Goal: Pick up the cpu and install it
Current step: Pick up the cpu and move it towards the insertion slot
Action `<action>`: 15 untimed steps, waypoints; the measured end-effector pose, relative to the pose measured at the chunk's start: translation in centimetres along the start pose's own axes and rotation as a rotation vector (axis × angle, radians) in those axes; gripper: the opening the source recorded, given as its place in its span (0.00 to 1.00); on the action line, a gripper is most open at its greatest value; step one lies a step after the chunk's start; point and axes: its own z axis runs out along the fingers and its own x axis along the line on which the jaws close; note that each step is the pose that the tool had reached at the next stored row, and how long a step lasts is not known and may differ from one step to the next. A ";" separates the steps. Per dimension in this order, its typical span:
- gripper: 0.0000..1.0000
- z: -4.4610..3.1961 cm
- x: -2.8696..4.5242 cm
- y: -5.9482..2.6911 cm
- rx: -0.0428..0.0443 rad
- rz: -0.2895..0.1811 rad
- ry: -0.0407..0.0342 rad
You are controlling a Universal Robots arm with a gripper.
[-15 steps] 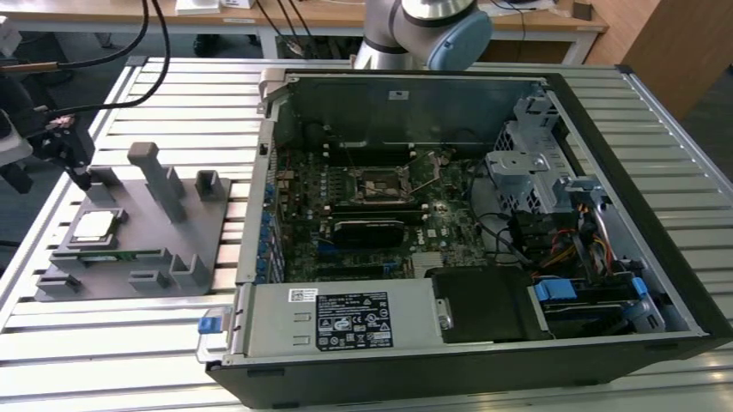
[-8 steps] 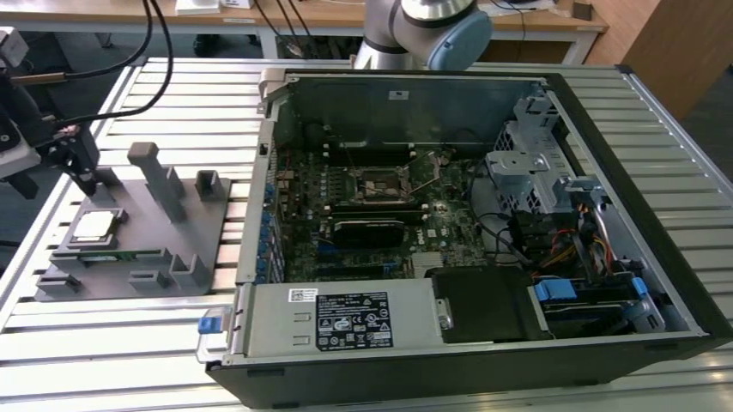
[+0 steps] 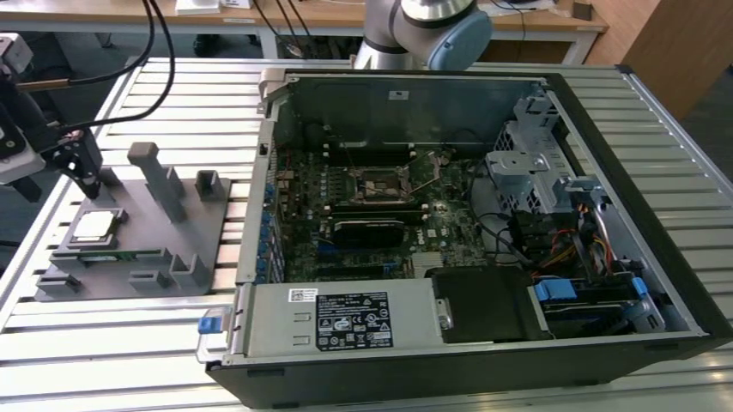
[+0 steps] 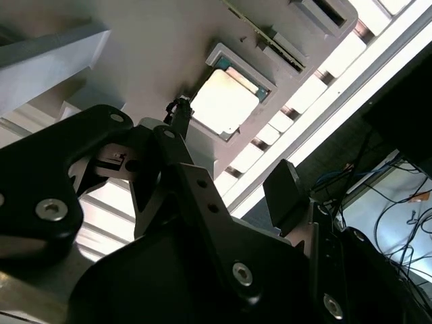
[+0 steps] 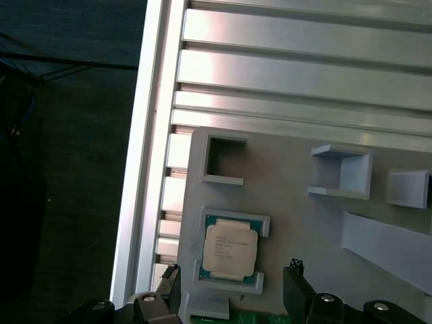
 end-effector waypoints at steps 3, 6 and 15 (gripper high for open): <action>0.70 0.14 0.00 -0.01 0.0001 0.000 0.0001; 0.70 0.33 -0.01 -0.01 0.0000 0.000 0.0000; 0.70 0.82 -0.02 -0.03 0.0000 0.000 0.0000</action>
